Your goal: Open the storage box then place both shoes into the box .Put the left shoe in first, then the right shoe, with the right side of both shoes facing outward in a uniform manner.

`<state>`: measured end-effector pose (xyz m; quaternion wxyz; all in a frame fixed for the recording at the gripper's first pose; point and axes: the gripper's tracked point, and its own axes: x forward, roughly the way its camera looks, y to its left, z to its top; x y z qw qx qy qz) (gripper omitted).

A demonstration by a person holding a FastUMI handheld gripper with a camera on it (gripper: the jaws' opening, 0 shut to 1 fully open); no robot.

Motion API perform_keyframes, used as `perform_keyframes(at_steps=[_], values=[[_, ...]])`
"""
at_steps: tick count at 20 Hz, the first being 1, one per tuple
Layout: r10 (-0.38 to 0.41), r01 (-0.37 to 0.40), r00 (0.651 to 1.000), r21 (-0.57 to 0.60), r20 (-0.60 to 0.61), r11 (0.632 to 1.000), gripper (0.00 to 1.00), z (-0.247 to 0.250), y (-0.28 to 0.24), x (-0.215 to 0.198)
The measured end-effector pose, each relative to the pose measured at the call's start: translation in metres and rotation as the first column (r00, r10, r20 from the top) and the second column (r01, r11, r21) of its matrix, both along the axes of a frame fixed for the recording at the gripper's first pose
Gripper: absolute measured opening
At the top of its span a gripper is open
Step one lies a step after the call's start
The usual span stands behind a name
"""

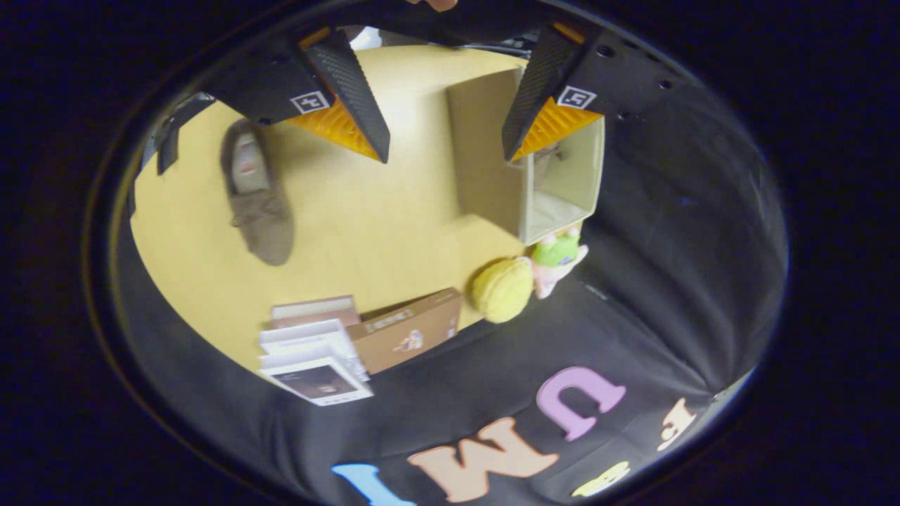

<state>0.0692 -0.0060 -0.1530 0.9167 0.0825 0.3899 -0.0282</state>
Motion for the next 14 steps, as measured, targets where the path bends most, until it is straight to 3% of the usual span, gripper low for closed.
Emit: perform_keyframes(at_steps=[5,14], values=[[-0.148,0.148,0.989,-0.078,-0.004,0.986,1.00,0.008,-0.107,-0.012],[-0.130,0.097,0.975,-0.183,-0.178,0.978,1.00,-0.047,-0.178,-0.013]])
